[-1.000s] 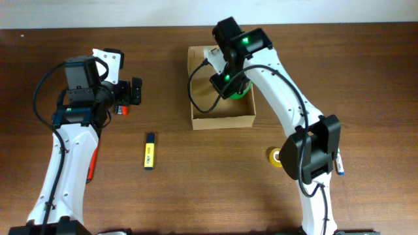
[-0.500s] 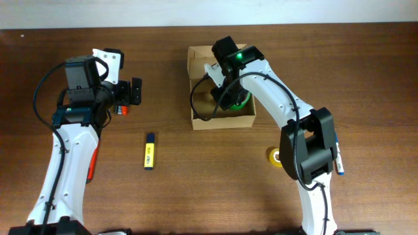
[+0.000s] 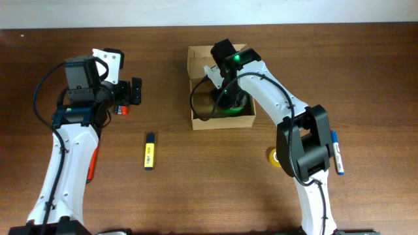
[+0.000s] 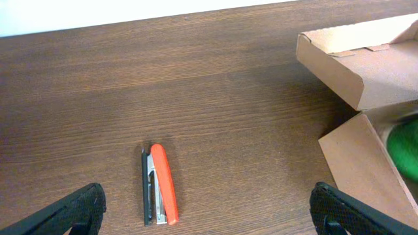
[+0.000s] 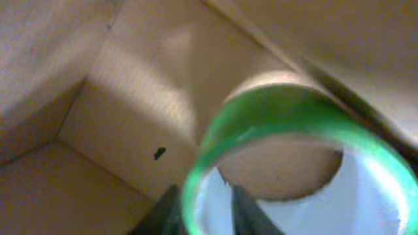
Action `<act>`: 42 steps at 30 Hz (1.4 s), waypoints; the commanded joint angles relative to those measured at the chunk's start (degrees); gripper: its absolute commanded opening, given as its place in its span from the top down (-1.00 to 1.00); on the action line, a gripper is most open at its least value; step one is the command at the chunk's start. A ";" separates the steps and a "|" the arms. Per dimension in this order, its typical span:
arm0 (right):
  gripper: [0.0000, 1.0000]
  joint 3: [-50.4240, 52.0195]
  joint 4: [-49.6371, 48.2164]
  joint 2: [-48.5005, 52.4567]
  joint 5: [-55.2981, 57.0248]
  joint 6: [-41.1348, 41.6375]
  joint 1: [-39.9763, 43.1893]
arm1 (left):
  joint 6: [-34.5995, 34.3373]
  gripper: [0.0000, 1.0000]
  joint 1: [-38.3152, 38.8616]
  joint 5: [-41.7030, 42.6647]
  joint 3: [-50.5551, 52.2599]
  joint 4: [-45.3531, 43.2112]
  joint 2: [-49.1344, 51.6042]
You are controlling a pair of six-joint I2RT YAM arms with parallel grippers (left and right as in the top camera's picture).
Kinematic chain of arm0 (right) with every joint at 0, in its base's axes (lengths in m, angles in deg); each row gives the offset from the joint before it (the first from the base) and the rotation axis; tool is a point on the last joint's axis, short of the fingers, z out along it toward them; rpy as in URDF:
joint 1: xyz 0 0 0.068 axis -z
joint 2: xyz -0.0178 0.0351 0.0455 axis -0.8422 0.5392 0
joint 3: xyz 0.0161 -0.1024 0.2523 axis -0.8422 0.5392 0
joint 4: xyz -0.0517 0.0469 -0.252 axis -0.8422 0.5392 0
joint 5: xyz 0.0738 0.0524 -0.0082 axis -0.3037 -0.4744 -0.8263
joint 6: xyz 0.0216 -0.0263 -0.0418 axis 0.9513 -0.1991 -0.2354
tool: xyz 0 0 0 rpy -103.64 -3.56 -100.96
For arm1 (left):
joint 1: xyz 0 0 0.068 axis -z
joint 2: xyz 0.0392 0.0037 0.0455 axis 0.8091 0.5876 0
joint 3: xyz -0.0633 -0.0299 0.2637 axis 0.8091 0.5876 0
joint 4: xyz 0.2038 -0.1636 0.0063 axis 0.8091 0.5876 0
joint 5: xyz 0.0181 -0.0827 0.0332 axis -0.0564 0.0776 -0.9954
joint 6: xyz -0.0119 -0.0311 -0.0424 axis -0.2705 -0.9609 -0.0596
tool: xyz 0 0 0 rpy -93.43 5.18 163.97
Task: Pack container
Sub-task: 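Carry the green tape into the box and release it, then move the right gripper over the blue marker on the right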
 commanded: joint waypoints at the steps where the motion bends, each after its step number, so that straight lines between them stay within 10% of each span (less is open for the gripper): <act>1: 0.24 0.26 0.46 0.94 0.59 0.35 -0.31 | 0.52 -0.99 -0.28 -0.22 -0.81 0.02 0.28; 16: 0.11 -19.56 16.35 -14.34 16.74 4.79 4.35 | 0.57 -0.99 -0.31 -0.33 -0.81 -0.04 0.28; 32: -0.12 42.88 -4.66 -45.70 12.20 1.29 33.20 | 0.55 -0.99 -0.31 -0.46 -0.81 -0.24 0.28; 42: -0.31 46.75 -7.74 -40.79 8.09 -7.93 47.89 | 1.70 -0.99 -0.31 -3.48 -0.81 -2.89 0.28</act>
